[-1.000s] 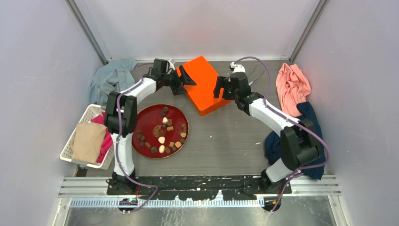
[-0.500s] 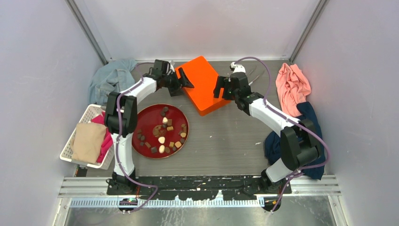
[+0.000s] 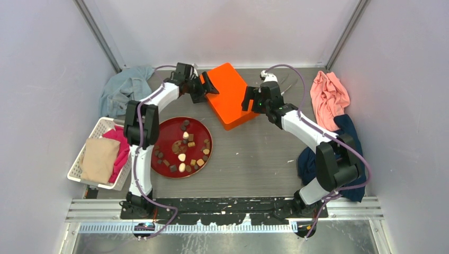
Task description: Pack the chocolate
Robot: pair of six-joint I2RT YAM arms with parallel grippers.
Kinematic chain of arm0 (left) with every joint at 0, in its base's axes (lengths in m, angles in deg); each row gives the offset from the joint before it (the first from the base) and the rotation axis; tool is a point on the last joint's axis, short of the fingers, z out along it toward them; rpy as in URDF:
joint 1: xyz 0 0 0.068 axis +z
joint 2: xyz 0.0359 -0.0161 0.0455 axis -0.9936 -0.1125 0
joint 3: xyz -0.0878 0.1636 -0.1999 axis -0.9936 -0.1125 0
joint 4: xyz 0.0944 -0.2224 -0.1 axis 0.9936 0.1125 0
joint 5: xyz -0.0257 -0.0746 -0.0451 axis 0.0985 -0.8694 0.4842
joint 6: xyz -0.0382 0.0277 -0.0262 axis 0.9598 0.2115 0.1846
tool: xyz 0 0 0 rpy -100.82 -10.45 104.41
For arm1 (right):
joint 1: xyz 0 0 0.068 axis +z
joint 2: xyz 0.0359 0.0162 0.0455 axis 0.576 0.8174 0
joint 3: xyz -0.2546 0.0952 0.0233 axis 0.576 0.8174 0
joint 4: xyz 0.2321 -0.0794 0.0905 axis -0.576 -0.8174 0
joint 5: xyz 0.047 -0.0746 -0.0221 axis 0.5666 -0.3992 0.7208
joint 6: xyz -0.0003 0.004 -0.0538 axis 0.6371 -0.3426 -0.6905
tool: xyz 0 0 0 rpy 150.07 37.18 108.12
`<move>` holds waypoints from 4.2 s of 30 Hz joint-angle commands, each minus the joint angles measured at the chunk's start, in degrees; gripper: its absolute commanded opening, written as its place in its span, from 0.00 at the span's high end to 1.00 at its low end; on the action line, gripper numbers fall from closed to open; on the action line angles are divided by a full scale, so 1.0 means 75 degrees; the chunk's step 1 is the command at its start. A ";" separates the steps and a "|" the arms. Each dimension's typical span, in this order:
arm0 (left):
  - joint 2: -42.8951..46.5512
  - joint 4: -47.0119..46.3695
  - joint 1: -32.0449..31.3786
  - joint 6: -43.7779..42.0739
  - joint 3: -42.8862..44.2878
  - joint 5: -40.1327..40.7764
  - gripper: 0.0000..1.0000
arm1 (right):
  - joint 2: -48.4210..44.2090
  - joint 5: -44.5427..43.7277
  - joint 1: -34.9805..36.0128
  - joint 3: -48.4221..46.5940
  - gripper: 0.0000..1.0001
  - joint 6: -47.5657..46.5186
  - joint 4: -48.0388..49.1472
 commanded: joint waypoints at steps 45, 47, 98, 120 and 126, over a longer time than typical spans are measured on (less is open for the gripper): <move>-0.0642 0.0390 0.0060 -0.0495 0.2160 -0.0140 0.22 | 0.2133 0.0094 -0.0793 -0.3523 0.75 0.0669 -0.2258; -0.0447 0.0553 0.0089 -0.0647 0.1997 -0.0104 0.22 | 0.2155 0.0068 -0.0838 -0.3523 0.74 0.0694 -0.2258; -0.1512 -0.1060 0.0848 0.0650 0.2543 0.0291 0.12 | 0.7560 0.3463 -0.1696 -0.9179 0.19 0.3441 -0.0300; -0.1283 -0.0815 0.0911 0.0360 0.2421 0.0272 0.13 | 0.7139 0.2877 -0.1592 -0.9839 0.17 0.2982 -0.0969; -0.1217 -0.0782 0.0988 0.0300 0.2441 0.0273 0.13 | 0.6494 0.1838 -0.1720 -1.0251 0.13 0.2178 -0.1802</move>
